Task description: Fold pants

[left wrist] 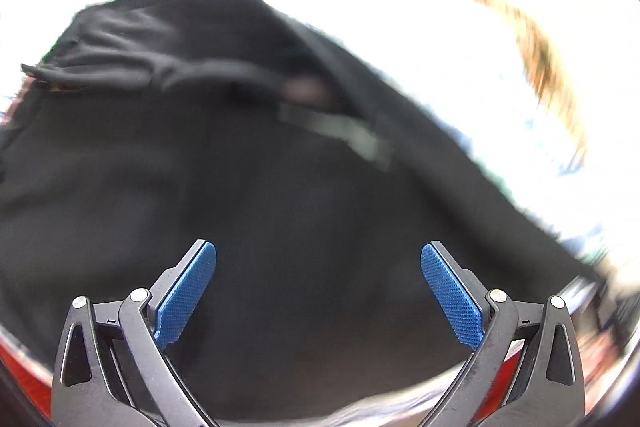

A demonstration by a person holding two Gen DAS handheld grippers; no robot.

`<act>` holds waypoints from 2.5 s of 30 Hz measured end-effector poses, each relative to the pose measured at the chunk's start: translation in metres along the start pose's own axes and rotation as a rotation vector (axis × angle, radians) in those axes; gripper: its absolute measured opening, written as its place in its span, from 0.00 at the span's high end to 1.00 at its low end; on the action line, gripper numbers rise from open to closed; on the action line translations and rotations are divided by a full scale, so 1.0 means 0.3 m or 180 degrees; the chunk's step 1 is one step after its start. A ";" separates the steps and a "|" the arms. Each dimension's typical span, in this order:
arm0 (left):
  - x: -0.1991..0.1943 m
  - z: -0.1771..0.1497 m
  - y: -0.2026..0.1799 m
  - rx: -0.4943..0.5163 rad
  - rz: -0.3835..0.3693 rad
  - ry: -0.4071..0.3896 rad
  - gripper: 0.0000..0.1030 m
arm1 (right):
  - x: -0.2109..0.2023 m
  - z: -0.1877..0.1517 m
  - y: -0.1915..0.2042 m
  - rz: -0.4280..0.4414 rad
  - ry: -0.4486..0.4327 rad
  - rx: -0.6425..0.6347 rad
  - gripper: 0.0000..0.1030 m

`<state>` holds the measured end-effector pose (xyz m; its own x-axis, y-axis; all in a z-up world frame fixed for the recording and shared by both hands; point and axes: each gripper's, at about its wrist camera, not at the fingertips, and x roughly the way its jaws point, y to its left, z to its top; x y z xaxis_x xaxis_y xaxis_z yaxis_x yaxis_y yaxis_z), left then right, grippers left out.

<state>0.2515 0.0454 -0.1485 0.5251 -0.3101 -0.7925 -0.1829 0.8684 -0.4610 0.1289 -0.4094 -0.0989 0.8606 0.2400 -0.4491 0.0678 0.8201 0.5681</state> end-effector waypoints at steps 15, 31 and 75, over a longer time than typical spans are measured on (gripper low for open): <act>0.248 0.518 0.134 -0.0954 -0.0557 0.0274 0.96 | -0.308 0.110 0.230 0.1211 0.0009 -0.0773 0.95; -0.127 -0.181 0.135 -0.0393 -0.0151 -0.0043 0.93 | 0.150 0.331 -0.294 -0.0770 0.1356 -0.0766 0.95; 0.017 -0.302 -0.129 0.0459 0.0365 0.0655 0.62 | 0.095 0.344 -0.490 -0.2524 0.0904 -0.1582 0.41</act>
<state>0.1860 -0.0247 -0.1708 0.3252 -0.2659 -0.9075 -0.1036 0.9439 -0.3137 0.1956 -0.5767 -0.1241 0.4992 -0.4129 -0.7618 0.2980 0.9073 -0.2965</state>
